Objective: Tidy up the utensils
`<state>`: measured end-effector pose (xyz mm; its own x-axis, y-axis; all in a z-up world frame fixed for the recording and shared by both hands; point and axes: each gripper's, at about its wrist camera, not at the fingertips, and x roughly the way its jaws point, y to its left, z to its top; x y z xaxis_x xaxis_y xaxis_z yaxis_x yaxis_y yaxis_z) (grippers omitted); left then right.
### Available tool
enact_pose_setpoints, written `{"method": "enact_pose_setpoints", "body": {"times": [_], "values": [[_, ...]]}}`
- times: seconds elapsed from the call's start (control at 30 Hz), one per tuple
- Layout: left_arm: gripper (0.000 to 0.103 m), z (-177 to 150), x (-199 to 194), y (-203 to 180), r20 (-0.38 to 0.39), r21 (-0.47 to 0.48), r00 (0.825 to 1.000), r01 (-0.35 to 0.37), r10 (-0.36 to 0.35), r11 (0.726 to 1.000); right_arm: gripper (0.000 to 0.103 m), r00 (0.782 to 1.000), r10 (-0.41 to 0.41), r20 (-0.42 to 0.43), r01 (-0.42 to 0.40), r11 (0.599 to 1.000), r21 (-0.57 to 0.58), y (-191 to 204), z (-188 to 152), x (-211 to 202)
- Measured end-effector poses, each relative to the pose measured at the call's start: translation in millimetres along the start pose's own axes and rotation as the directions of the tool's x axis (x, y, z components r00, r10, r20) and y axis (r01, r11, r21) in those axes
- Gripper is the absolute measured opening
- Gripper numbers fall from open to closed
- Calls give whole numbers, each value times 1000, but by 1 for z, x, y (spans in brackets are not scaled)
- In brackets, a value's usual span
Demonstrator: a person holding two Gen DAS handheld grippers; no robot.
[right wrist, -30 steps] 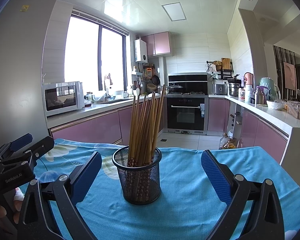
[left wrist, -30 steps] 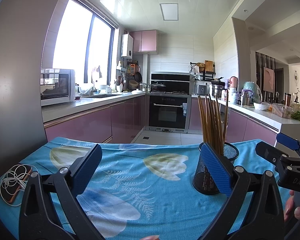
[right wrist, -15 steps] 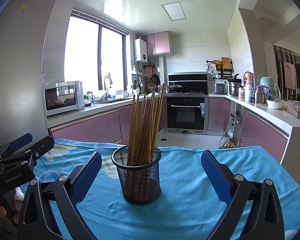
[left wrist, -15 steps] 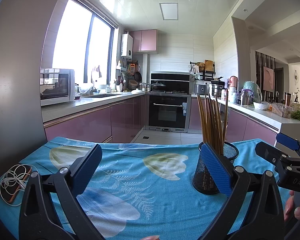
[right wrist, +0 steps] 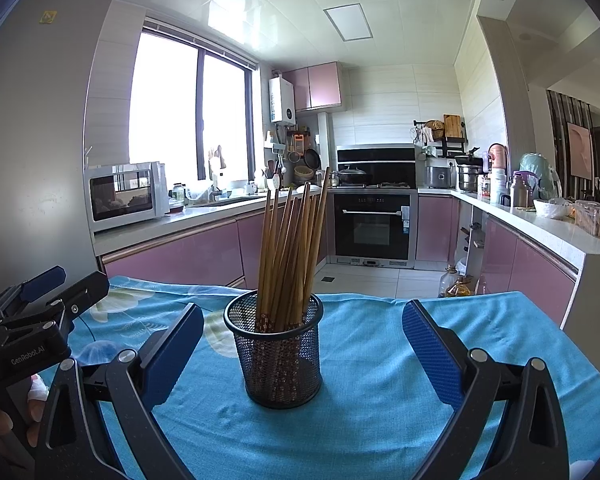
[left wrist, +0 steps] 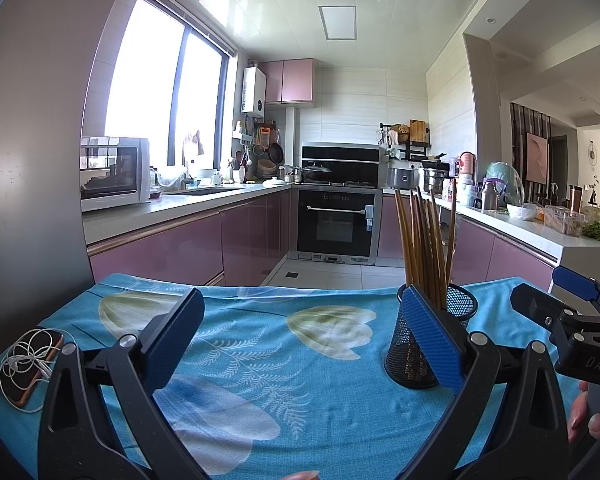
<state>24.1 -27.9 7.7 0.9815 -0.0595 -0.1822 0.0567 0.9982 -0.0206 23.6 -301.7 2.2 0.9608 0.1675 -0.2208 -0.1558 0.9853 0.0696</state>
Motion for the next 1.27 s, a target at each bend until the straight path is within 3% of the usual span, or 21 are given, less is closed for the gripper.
{"method": "enact_pose_setpoints", "body": {"times": [0.77, 1.03, 1.17, 1.23, 1.27], "values": [[97, -4, 2, 0, -12, -17, 1000, 9, -9, 1000, 96, 1000, 7, -12, -7, 1000, 2, -1, 2, 1], [97, -6, 0, -3, -24, 22, 1000, -4, 4, 1000, 96, 999, 11, -37, -11, 1000, -1, -5, 2, 2], [97, -6, 10, 3, -93, 15, 996, -8, 10, 1000, 96, 988, -56, -141, 56, 998, -8, -30, -1, 15], [97, -8, 17, 7, -143, 23, 989, -20, 23, 1000, 96, 959, -101, -265, 106, 994, 1, -56, -8, 33], [97, -9, 20, 10, -164, 25, 986, -29, 32, 999, 96, 929, -138, -344, 146, 989, -2, -70, -14, 45]]}}
